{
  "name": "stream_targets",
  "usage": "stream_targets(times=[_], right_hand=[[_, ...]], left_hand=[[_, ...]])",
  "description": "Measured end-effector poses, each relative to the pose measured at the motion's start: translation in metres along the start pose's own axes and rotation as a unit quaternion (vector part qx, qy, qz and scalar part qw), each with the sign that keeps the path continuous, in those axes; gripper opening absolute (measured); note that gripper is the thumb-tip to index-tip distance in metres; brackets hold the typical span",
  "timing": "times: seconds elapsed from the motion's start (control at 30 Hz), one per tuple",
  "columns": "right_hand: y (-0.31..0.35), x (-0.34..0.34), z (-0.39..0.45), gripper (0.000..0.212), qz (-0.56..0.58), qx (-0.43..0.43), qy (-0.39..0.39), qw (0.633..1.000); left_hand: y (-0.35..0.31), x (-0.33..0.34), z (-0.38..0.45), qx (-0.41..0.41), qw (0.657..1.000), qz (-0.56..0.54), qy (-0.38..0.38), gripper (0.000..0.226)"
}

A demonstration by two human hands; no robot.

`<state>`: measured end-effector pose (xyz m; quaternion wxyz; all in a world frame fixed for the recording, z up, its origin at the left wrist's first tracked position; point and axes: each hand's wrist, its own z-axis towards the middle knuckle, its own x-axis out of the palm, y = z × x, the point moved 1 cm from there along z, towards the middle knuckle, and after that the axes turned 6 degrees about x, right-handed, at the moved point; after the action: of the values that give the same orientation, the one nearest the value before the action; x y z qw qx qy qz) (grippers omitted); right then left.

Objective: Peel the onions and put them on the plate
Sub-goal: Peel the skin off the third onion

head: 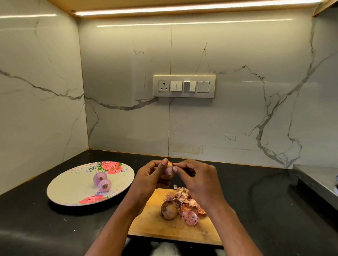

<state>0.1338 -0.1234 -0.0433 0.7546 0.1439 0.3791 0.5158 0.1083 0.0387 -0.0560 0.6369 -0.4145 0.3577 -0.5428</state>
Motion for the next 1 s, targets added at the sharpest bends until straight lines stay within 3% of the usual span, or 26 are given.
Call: stream_targets(times=[0.6,0.8,1.0], right_hand=[[0.000,-0.001,-0.001,0.014,-0.037,0.001,-0.004,0.999],[-0.013,-0.011,0.004,0.009,0.025,0.093,-0.047,0.994],[-0.004,0.002,0.005,0.023,0.068,0.091,0.042,0.993]], left_hand=[[-0.001,0.003,-0.001,-0.010,0.999,-0.001,0.042,0.043],[-0.007,0.002,-0.004,-0.007,0.999,-0.034,0.025,0.034],[-0.006,0.001,-0.003,-0.014,0.999,-0.030,0.011,0.041]])
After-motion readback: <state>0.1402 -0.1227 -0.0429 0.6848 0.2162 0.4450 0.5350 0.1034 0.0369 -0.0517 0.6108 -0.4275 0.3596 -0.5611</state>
